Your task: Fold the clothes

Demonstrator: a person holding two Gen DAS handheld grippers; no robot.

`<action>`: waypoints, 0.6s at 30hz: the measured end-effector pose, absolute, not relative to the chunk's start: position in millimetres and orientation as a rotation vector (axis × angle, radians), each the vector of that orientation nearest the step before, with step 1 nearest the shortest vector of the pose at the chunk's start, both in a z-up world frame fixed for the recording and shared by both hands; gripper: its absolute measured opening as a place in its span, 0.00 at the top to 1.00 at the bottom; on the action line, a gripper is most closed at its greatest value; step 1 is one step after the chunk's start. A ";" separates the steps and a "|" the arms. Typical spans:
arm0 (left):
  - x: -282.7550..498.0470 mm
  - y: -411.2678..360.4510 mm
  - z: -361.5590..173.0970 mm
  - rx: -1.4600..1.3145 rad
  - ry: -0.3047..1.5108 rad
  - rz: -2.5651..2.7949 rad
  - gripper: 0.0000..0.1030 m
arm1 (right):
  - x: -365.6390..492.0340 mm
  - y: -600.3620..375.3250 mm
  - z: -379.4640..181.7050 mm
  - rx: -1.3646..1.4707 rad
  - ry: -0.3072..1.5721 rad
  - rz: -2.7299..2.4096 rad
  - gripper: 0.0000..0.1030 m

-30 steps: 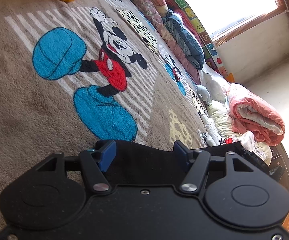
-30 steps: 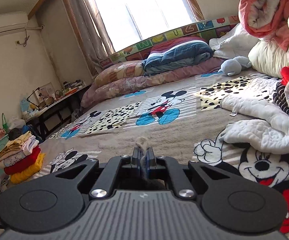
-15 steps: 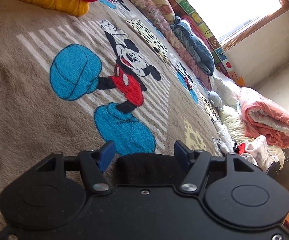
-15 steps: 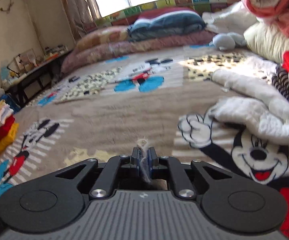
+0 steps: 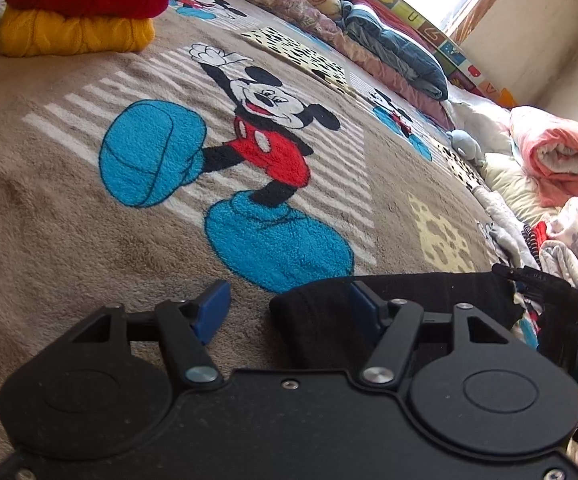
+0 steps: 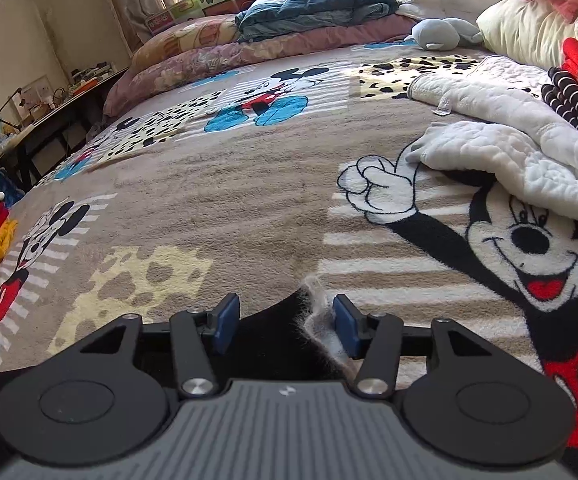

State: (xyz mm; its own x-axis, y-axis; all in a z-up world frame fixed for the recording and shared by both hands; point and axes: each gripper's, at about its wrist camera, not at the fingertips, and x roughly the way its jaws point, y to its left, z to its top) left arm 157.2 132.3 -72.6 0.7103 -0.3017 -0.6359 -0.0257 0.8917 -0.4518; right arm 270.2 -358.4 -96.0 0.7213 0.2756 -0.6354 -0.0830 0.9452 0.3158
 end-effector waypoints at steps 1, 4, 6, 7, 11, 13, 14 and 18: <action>158.7 132.5 -71.7 -0.448 0.759 -0.152 0.67 | 270.9 -357.9 -97.2 0.277 0.744 0.213 0.67; 163.2 133.3 -69.0 -0.429 0.721 -0.132 0.81 | 269.2 -355.2 -98.5 0.262 0.741 0.224 0.91; 166.3 133.8 -67.2 -0.416 0.695 -0.119 0.83 | 265.3 -359.2 -88.0 0.290 0.689 0.227 0.92; 167.8 134.0 -66.3 -0.410 0.682 -0.112 0.83 | 262.6 -362.3 -80.3 0.313 0.649 0.233 0.92; 173.9 135.0 -62.7 -0.384 0.631 -0.086 0.83 | 254.2 -369.2 -55.5 0.362 0.510 0.235 0.92; 177.3 135.3 -62.2 -0.371 0.615 -0.071 0.79 | 260.2 -366.5 -58.6 0.339 0.527 0.219 0.92; 180.7 134.4 -67.4 -0.366 0.647 -0.056 0.77 | 266.3 -363.8 -64.1 0.319 0.563 0.207 0.92; 182.1 139.3 -74.9 -0.407 0.675 -0.016 0.54 | 280.6 -351.5 -89.5 0.246 0.697 0.130 0.81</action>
